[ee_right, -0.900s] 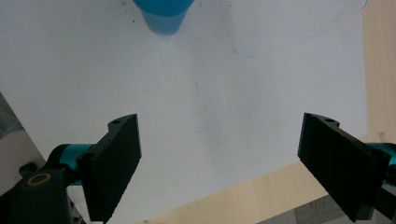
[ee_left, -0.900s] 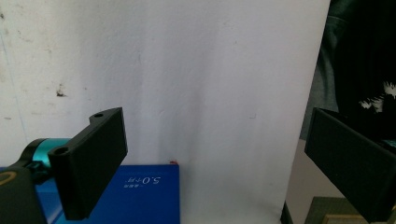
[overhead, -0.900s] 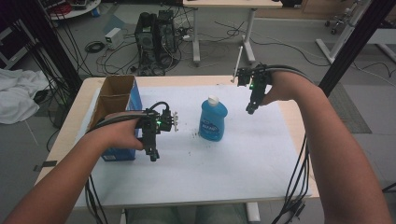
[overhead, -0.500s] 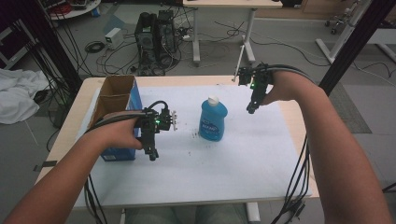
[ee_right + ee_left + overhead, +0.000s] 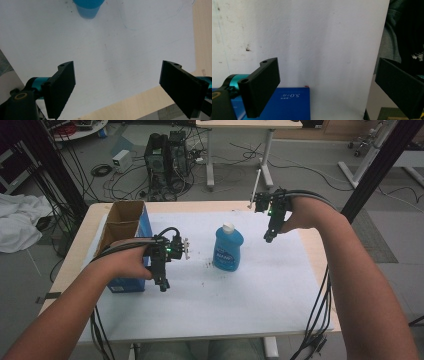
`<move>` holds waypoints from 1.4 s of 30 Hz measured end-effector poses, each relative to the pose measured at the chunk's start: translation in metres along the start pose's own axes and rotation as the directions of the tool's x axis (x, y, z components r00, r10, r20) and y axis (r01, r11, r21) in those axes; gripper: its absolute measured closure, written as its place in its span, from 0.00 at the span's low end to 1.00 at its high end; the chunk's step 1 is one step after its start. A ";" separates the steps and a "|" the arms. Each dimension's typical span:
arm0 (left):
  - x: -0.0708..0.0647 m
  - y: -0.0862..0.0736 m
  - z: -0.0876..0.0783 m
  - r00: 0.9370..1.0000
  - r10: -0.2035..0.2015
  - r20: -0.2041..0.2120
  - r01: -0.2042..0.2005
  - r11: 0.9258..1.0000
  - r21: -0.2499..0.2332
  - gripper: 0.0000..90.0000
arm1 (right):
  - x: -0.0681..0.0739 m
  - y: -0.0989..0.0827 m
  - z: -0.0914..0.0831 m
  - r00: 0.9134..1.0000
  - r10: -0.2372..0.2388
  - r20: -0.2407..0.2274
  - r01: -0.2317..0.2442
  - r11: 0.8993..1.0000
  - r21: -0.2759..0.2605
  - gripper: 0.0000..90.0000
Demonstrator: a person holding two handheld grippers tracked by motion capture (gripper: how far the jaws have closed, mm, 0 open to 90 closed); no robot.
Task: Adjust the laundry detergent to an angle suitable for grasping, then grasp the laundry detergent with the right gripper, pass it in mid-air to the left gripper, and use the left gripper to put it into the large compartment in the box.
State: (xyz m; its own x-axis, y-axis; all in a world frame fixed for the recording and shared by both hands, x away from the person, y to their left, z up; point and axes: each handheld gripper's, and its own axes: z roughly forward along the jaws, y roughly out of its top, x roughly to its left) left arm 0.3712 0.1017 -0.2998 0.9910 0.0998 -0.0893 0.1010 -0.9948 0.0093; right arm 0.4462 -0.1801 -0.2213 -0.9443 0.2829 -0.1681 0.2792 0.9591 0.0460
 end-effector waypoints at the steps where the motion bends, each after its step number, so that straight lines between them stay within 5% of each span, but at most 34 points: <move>1: 0.000 0.000 0.000 1.000 -0.001 0.000 0.001 1.000 0.000 0.06 | 0.000 0.000 0.000 1.000 0.002 -0.002 -0.002 1.000 -0.004 0.14; 8: -0.002 0.001 -0.004 1.000 -0.002 -0.012 0.002 1.000 0.002 0.06 | 0.002 0.003 0.001 1.000 0.007 -0.003 -0.007 1.000 0.002 0.14; 11: -0.003 0.002 -0.005 1.000 -0.002 -0.010 0.002 1.000 0.000 0.06 | 0.001 0.003 0.001 1.000 -0.027 0.002 0.027 1.000 0.008 0.14; 12: -0.003 0.002 -0.005 1.000 -0.003 -0.008 0.003 1.000 0.001 0.06 | 0.003 0.004 0.001 1.000 -0.001 -0.005 0.001 1.000 0.002 0.14; 14: -0.003 0.002 -0.006 1.000 0.001 -0.012 -0.001 1.000 0.010 0.06 | 0.002 0.003 0.000 1.000 -0.028 -0.001 0.028 1.000 0.000 0.14; 21: -0.002 0.005 -0.006 1.000 0.008 -0.011 -0.008 1.000 0.007 0.06 | 0.001 0.000 0.002 1.000 -0.008 -0.001 0.008 1.000 -0.001 0.14; 26: 0.001 0.006 -0.005 1.000 0.013 -0.021 -0.013 1.000 0.009 0.06 | 0.000 -0.004 0.004 1.000 0.002 -0.004 -0.002 1.000 -0.027 0.14; 31: 0.001 0.004 -0.005 1.000 0.004 -0.005 -0.004 1.000 0.007 0.06 | 0.002 -0.012 0.006 1.000 0.010 -0.004 -0.010 0.994 -0.113 0.14; 38: -0.001 0.001 -0.004 1.000 0.009 -0.008 -0.009 1.000 0.002 0.06 | 0.005 -0.029 0.014 0.999 0.039 -0.022 -0.043 0.961 -0.274 0.14; 42: -0.004 0.002 -0.002 1.000 0.008 -0.002 -0.008 1.000 0.005 0.06 | 0.007 -0.043 0.025 0.995 0.089 -0.046 -0.100 0.908 -0.406 0.14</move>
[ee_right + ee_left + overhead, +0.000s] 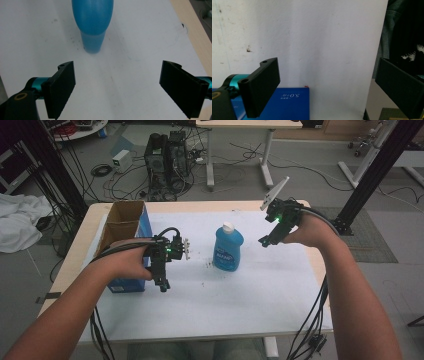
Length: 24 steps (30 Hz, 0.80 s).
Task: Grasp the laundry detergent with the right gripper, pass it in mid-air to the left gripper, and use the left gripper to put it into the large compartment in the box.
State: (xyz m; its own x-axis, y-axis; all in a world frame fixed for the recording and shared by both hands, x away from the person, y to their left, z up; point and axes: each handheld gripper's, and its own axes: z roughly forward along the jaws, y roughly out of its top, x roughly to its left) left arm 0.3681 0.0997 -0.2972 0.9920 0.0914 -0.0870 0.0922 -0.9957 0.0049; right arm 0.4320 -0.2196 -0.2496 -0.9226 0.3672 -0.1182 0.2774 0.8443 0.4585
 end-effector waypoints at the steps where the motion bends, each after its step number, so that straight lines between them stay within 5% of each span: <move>1: 0.000 0.000 0.000 1.000 -0.001 0.000 0.001 1.000 -0.003 0.06 | 0.000 -0.005 0.002 1.000 0.021 0.000 -0.021 0.999 -0.028 0.14; 4: -0.002 0.001 -0.001 1.000 0.000 -0.005 0.000 1.000 -0.001 0.06 | 0.000 -0.016 0.008 0.999 0.046 -0.012 -0.048 0.992 -0.114 0.14; 10: -0.003 0.000 -0.002 1.000 0.007 -0.007 -0.007 1.000 -0.002 0.06 | 0.004 -0.031 0.020 0.996 0.085 -0.030 -0.090 0.976 -0.199 0.14; 24: -0.006 0.000 -0.005 1.000 0.016 -0.017 -0.016 1.000 -0.009 0.06 | 0.014 -0.037 0.046 0.996 0.075 -0.058 -0.086 0.967 -0.238 0.14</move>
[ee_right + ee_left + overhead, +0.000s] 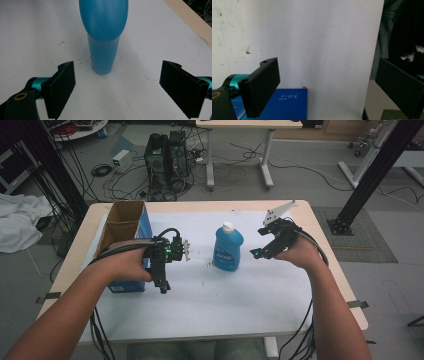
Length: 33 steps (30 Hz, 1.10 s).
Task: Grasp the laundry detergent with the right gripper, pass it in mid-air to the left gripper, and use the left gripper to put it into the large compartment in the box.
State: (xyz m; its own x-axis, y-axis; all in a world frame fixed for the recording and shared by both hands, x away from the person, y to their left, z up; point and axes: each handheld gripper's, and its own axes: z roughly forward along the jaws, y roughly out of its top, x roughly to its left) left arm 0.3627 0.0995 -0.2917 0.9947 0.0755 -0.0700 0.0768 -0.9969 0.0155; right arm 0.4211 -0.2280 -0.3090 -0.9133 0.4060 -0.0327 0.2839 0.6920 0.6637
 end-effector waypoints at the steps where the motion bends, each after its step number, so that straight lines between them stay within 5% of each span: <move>1: -0.001 0.000 0.000 1.000 -0.010 0.005 0.010 1.000 -0.004 0.06 | 0.000 0.000 0.001 1.000 -0.004 -0.001 0.004 1.000 0.002 0.14; 14: 0.000 -0.003 0.002 1.000 -0.012 0.007 0.012 1.000 -0.012 0.06 | 0.000 0.000 0.023 1.000 -0.003 -0.024 0.003 1.000 -0.002 0.14; 33: 0.001 -0.005 0.004 1.000 -0.011 0.021 0.011 1.000 -0.007 0.06 | -0.001 -0.015 0.058 0.998 0.012 -0.068 -0.019 0.994 -0.106 0.14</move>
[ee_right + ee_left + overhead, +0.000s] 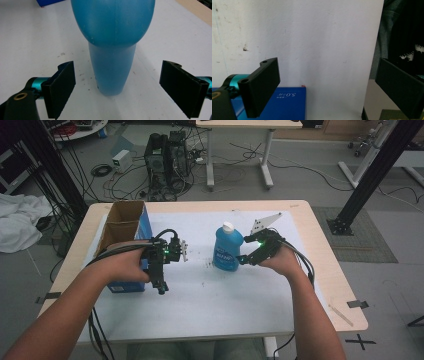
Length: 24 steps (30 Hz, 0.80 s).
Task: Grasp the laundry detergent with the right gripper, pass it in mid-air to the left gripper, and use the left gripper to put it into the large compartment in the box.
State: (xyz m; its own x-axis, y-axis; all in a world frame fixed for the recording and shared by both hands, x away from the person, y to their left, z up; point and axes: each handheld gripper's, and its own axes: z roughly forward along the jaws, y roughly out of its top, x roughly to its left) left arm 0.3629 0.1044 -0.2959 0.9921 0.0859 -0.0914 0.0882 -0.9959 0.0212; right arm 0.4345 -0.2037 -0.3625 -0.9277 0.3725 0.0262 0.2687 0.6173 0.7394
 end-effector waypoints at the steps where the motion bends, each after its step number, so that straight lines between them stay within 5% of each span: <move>1: 0.000 0.001 0.000 1.000 -0.002 -0.007 0.002 1.000 -0.005 0.06 | 0.000 0.000 0.002 1.000 -0.001 0.001 0.001 1.000 0.000 0.14; 24: 0.001 0.000 0.004 1.000 -0.002 0.008 0.002 1.000 0.010 0.06 | 0.000 0.003 0.029 1.000 0.002 -0.007 -0.002 1.000 -0.029 0.14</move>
State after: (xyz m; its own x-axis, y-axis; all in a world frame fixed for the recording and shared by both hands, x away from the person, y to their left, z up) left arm 0.3634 0.1042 -0.3002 0.9912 0.0873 -0.0991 0.0889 -0.9960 0.0115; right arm 0.4429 -0.1818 -0.3804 -0.9290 0.3686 0.0322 0.2627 0.5960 0.7588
